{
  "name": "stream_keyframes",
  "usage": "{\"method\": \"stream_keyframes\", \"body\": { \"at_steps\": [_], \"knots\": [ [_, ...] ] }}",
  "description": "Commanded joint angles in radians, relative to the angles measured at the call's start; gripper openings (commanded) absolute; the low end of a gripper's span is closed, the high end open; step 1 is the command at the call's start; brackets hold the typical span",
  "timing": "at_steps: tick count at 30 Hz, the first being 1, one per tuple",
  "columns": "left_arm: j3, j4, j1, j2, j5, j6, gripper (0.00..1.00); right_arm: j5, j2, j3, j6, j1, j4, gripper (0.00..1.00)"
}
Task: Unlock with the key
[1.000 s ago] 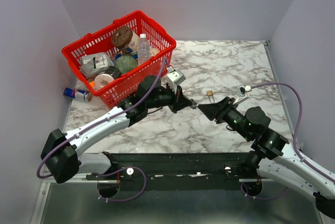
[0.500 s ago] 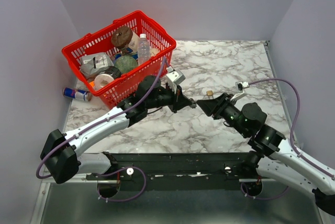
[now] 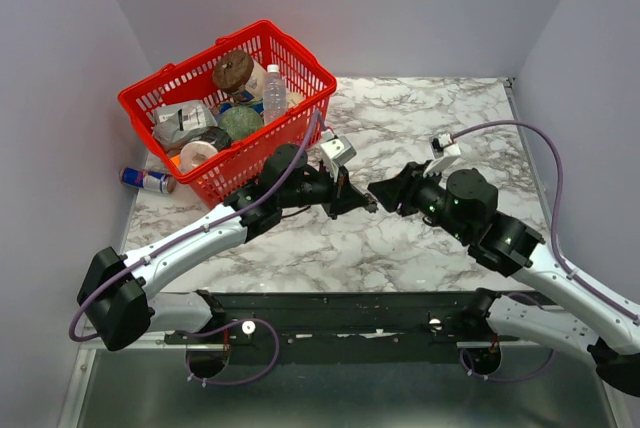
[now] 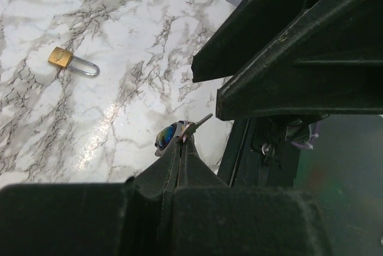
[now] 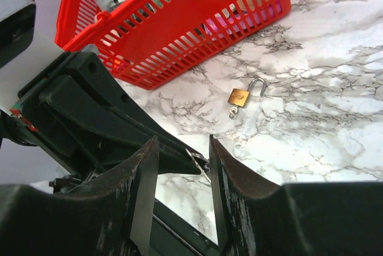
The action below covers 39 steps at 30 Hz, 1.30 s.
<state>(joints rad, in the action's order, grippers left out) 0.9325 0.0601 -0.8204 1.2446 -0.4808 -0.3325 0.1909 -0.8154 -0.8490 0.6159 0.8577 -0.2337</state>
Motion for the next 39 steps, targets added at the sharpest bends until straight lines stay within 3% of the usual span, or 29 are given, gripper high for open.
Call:
{"method": "stream_keyframes", "body": {
  "at_steps": [1,9,18,24,28,30,33,36,39],
  "knots": [
    [0.026,-0.028,-0.005,0.012,-0.044,0.041,0.0,-0.06,-0.036,-0.087,-0.082,-0.002,-0.153,0.45],
    [0.032,-0.036,-0.005,0.013,-0.048,0.049,0.0,-0.1,-0.086,-0.143,-0.114,-0.005,-0.297,0.39],
    [0.032,-0.034,-0.005,0.015,-0.05,0.049,0.0,-0.151,-0.126,-0.14,-0.12,-0.005,-0.306,0.34],
    [0.032,-0.036,-0.005,0.016,-0.048,0.05,0.0,-0.168,-0.128,-0.147,-0.125,-0.005,-0.306,0.23],
    [0.034,-0.034,-0.006,0.019,-0.059,0.055,0.0,-0.183,-0.134,-0.151,-0.117,-0.006,-0.306,0.01],
    [0.034,-0.034,-0.006,0.018,-0.068,0.067,0.0,-0.215,-0.133,-0.157,-0.105,-0.009,-0.305,0.01],
    [0.037,-0.048,-0.008,0.007,-0.062,0.099,0.21,-0.249,-0.123,-0.171,-0.085,-0.028,-0.322,0.01],
    [0.037,-0.059,-0.017,-0.014,-0.05,0.153,0.65,-0.289,-0.123,-0.205,-0.065,-0.054,-0.368,0.01],
    [0.032,-0.101,-0.039,-0.048,0.002,0.257,0.72,-0.315,-0.128,-0.246,-0.035,-0.084,-0.426,0.01]
  ]
}}
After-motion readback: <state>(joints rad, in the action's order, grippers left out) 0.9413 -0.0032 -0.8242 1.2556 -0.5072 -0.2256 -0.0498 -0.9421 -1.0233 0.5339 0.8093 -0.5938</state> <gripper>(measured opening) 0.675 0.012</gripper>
